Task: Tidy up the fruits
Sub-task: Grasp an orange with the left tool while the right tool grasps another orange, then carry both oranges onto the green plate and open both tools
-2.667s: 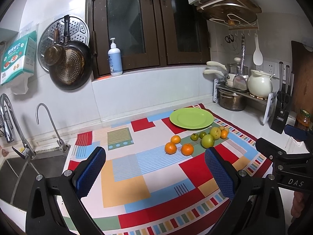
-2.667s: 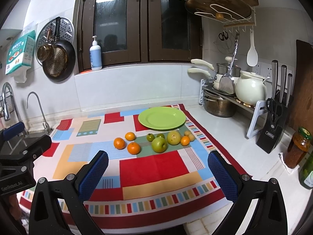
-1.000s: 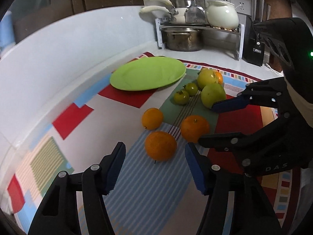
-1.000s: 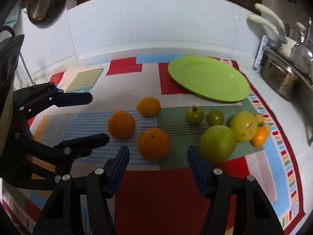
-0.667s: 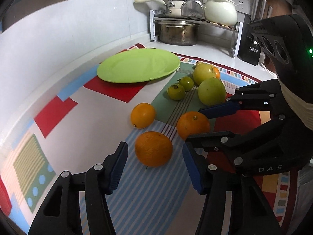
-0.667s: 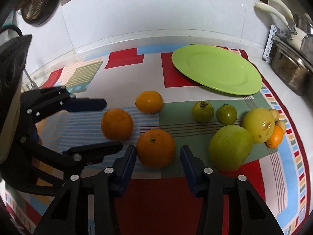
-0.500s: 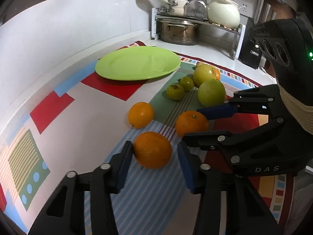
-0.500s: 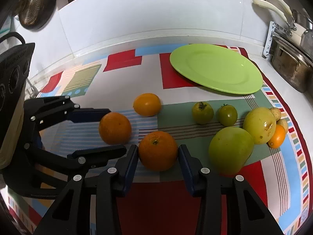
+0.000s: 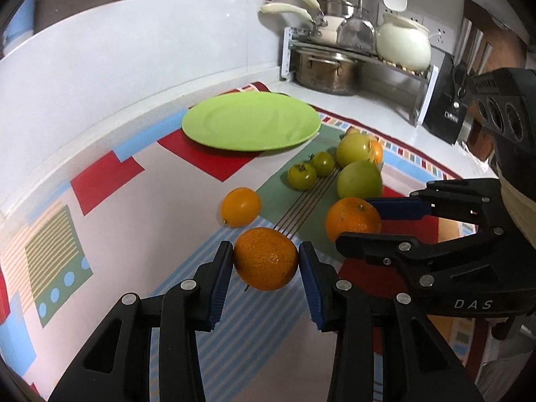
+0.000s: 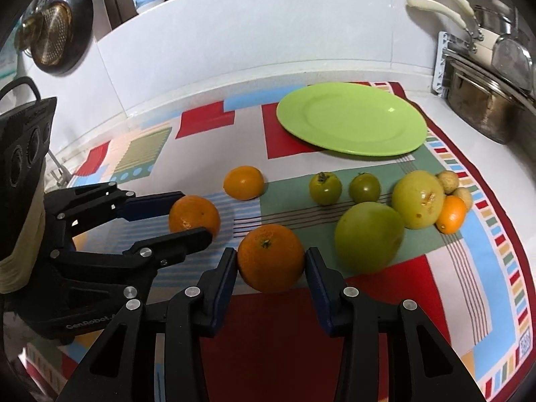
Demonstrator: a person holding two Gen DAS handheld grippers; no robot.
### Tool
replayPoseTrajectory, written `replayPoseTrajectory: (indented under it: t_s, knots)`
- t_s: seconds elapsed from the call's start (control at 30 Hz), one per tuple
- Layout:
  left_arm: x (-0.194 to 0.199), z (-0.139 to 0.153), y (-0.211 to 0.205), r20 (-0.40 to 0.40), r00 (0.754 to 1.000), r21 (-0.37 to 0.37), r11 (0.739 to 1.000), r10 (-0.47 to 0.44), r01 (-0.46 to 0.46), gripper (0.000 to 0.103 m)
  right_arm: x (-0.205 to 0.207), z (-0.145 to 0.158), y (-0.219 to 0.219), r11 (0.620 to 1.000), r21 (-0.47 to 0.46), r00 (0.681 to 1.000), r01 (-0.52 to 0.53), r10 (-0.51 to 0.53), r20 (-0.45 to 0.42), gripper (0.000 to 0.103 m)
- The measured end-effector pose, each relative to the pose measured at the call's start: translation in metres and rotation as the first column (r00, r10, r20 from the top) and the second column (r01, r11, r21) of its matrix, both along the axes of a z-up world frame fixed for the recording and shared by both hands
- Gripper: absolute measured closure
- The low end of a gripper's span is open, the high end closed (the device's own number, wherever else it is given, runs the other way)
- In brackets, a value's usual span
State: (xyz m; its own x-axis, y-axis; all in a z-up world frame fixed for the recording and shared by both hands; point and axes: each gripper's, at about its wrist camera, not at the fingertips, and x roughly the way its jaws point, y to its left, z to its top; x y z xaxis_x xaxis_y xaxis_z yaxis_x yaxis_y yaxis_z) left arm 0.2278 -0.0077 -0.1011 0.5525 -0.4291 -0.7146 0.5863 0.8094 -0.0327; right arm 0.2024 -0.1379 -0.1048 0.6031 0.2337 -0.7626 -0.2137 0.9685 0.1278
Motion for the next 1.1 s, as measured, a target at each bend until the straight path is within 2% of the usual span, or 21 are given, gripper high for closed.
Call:
replayPoseTrajectory:
  t_s: [0.23, 0.47, 0.67, 0.83, 1.1]
  knots:
    - [-0.009, 0.022, -0.01, 0.03, 0.996, -0.015, 0.996, 0.083, -0.083, 0.063, -0.006, 0.024, -0.017, 1.0, 0.007, 0.998, -0.003, 0.002, 0.063, 0.06]
    - [0.002, 0.047, -0.029, 0.055, 0.982, -0.045, 0.983, 0.181, -0.179, 0.063, 0.014, 0.048, -0.045, 1.0, 0.003, 0.992, -0.027, 0.026, 0.126, 0.06]
    - [0.03, 0.064, -0.051, 0.078, 0.973, -0.043, 0.976, 0.218, -0.215, 0.063, 0.044, 0.069, -0.067, 0.999, -0.026, 0.985, -0.044, 0.048, 0.168, 0.06]
    - [0.063, 0.071, -0.064, 0.072, 0.969, -0.054, 0.971, 0.234, -0.231, 0.063, 0.078, 0.08, -0.083, 0.999, -0.009, 0.984, -0.043, 0.044, 0.174, 0.06]
    - [0.113, 0.062, -0.08, 0.05, 0.97, -0.035, 0.971, 0.237, -0.236, 0.063, 0.134, 0.085, -0.098, 0.999, -0.034, 0.986, -0.036, 0.041, 0.163, 0.06]
